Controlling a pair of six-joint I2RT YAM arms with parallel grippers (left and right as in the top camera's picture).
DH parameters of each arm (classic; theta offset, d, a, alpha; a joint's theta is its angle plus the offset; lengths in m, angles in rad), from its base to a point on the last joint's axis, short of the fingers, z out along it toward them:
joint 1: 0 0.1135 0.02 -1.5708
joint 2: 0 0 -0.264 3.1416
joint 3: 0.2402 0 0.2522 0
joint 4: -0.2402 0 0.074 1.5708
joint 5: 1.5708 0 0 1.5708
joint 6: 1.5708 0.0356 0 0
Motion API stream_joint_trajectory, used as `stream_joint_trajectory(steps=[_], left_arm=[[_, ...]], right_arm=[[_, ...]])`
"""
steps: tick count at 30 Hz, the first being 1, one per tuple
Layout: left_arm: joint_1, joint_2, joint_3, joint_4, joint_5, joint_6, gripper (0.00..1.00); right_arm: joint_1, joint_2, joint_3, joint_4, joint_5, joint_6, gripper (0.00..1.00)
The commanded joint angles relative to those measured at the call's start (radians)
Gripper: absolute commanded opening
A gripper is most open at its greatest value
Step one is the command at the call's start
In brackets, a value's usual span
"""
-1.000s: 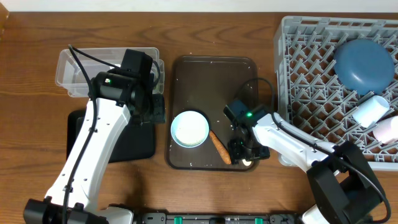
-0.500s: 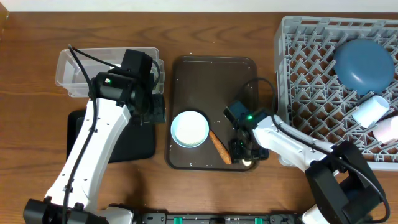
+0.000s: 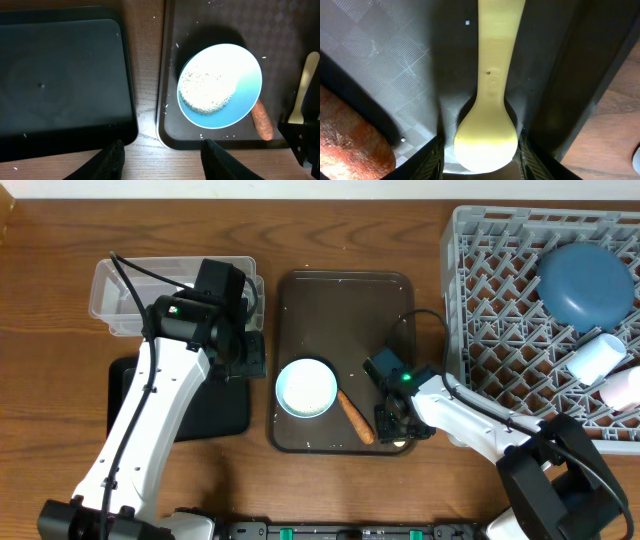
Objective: Sort waste into correct bins and load items into the dishwasher rack
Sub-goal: 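Carry the yellow spoon into the rack and release it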
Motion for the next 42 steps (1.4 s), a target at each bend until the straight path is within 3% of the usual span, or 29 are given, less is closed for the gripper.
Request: stream_joint_trajectory(steps=[1, 28, 34, 42], left_arm=[[0.002, -0.006, -0.007, -0.003, -0.013, 0.003, 0.52], [0.002, -0.006, -0.007, -0.003, -0.013, 0.003, 0.52], [0.002, -0.006, -0.007, -0.003, -0.013, 0.003, 0.52], [0.002, -0.006, -0.007, -0.003, -0.013, 0.003, 0.52]], right_arm=[[0.015, 0.040, -0.040, 0.027, 0.014, 0.003, 0.44], [0.015, 0.040, -0.040, 0.057, -0.011, 0.002, 0.31], [0.014, 0.038, -0.032, 0.058, -0.066, 0.002, 0.17], [-0.015, -0.032, 0.075, -0.024, -0.069, -0.070, 0.17]])
